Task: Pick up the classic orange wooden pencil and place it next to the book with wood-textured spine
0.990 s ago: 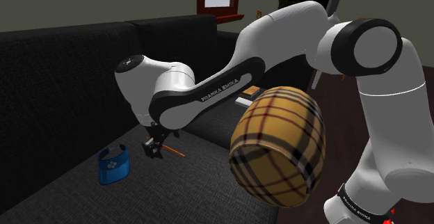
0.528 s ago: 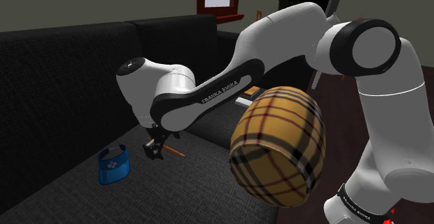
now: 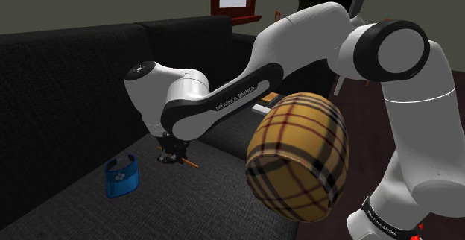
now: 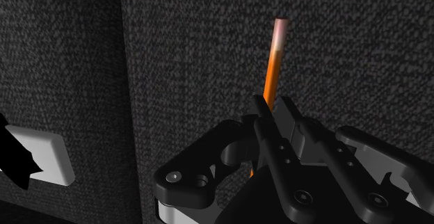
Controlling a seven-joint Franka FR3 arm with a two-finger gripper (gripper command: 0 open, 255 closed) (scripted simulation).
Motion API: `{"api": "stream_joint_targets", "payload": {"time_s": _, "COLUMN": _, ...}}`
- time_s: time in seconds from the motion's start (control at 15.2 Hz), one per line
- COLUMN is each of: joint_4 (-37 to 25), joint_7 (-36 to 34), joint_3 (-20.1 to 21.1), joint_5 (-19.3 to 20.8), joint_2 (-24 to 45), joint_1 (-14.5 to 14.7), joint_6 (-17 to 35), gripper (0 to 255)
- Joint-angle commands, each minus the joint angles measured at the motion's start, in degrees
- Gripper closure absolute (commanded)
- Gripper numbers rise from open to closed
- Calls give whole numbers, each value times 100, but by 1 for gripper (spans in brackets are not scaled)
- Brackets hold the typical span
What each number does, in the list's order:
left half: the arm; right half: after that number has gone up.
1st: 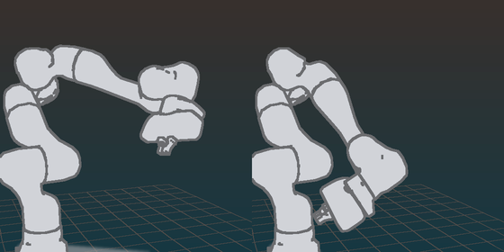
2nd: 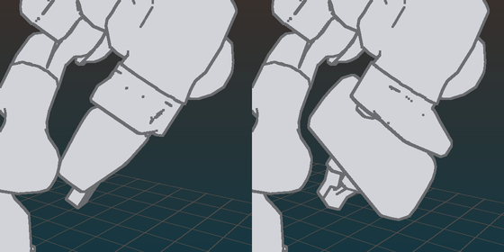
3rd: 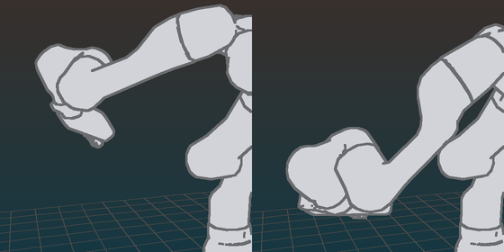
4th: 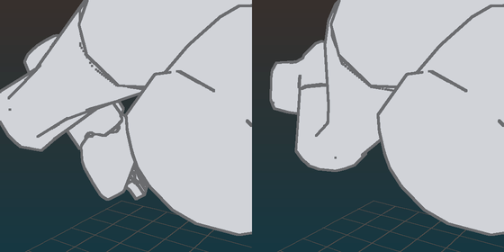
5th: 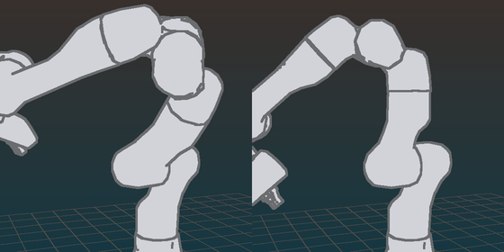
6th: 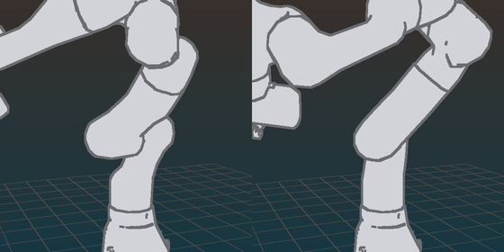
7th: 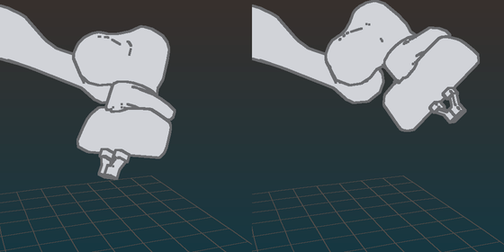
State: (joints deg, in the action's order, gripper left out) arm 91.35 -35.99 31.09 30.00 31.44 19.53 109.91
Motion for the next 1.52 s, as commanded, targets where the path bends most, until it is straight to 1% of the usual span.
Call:
{"api": "stream_joint_targets", "payload": {"time_s": 0.0, "joint_4": 5, "joint_7": 0, "joint_3": -3, "joint_5": 1, "joint_2": 7, "joint_1": -1, "joint_6": 1, "gripper": 255}}
{"api": "stream_joint_targets", "payload": {"time_s": 0.13, "joint_4": 4, "joint_7": -1, "joint_3": -3, "joint_5": 0, "joint_2": 7, "joint_1": 0, "joint_6": 0, "gripper": 255}}
{"api": "stream_joint_targets", "payload": {"time_s": 0.73, "joint_4": -313, "joint_7": 202, "joint_3": 94, "joint_5": -187, "joint_2": -251, "joint_1": -21, "joint_6": -513, "gripper": 255}}
{"api": "stream_joint_targets", "payload": {"time_s": 1.39, "joint_4": -812, "joint_7": 411, "joint_3": 163, "joint_5": -332, "joint_2": -434, "joint_1": 11, "joint_6": -1134, "gripper": 255}}
{"api": "stream_joint_targets", "payload": {"time_s": 1.45, "joint_4": -510, "joint_7": 492, "joint_3": 177, "joint_5": -409, "joint_2": -644, "joint_1": -157, "joint_6": -999, "gripper": 255}}
